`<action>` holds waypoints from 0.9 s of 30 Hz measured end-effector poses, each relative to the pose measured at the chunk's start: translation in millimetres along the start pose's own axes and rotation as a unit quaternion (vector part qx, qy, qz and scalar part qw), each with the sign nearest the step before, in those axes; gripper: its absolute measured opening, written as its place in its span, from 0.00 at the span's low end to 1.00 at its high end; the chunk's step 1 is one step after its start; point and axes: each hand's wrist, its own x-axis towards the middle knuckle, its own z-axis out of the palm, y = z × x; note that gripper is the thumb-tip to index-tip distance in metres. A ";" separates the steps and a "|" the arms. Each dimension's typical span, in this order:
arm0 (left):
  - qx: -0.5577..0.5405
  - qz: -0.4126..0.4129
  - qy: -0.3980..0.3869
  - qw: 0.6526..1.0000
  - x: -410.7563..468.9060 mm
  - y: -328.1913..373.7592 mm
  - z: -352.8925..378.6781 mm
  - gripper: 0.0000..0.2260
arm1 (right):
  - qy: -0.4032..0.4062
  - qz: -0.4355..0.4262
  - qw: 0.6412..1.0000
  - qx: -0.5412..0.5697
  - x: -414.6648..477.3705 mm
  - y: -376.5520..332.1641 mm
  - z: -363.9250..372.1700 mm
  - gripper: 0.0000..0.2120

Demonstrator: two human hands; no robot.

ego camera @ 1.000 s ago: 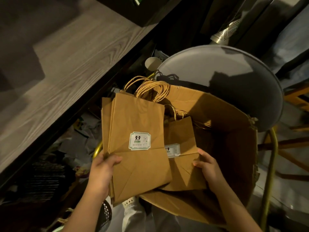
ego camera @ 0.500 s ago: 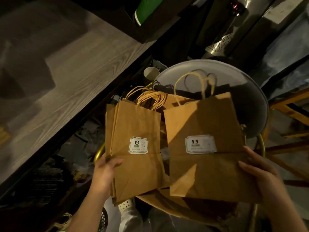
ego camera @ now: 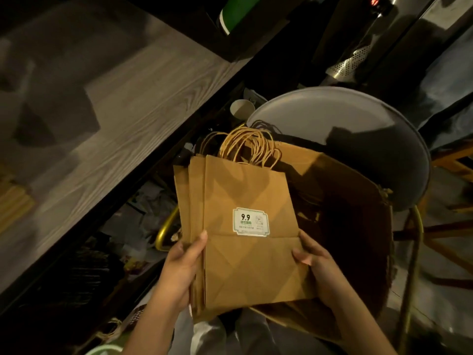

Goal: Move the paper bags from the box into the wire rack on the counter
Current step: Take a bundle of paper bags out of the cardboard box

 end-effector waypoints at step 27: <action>0.051 0.034 -0.151 0.987 -53.4 46.7 4.5 0.36 | -0.089 -0.093 0.991 -0.036 -71.8 -67.9 8.5 0.36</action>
